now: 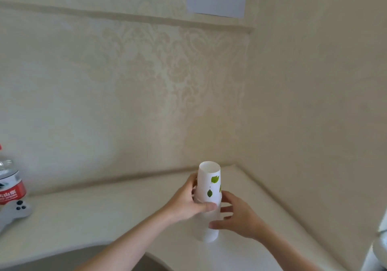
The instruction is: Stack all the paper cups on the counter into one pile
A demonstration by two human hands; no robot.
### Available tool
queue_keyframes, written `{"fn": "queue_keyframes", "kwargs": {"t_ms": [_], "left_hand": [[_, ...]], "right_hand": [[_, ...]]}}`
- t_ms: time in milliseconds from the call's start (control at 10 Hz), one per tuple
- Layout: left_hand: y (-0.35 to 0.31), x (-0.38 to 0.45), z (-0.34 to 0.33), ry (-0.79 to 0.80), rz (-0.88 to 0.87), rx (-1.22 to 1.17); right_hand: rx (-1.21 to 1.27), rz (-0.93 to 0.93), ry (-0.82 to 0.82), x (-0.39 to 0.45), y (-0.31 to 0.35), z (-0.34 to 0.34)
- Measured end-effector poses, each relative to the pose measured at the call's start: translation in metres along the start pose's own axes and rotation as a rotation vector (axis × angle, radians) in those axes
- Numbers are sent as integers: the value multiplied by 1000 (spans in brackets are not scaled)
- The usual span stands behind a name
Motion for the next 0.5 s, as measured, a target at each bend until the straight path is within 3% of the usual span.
{"fn": "queue_keyframes", "kwargs": {"t_ms": [300, 400, 500], "left_hand": [[27, 29, 7, 69, 60, -52], [30, 25, 8, 94, 94, -27], [14, 12, 44, -25, 22, -36]], "right_hand": [[92, 0, -86, 33, -14, -20], [21, -23, -43, 32, -19, -19], [-31, 16, -93, 27, -14, 21]]}}
Point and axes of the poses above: each hand's wrist, its own x-axis towards the middle knuckle, its own z-axis out of the back of the hand, y = z × x, the point moved 7 cm from there along x, towards the middle knuckle, and after that the axes turned 3 degrees about -x, right-handed, at the moved point
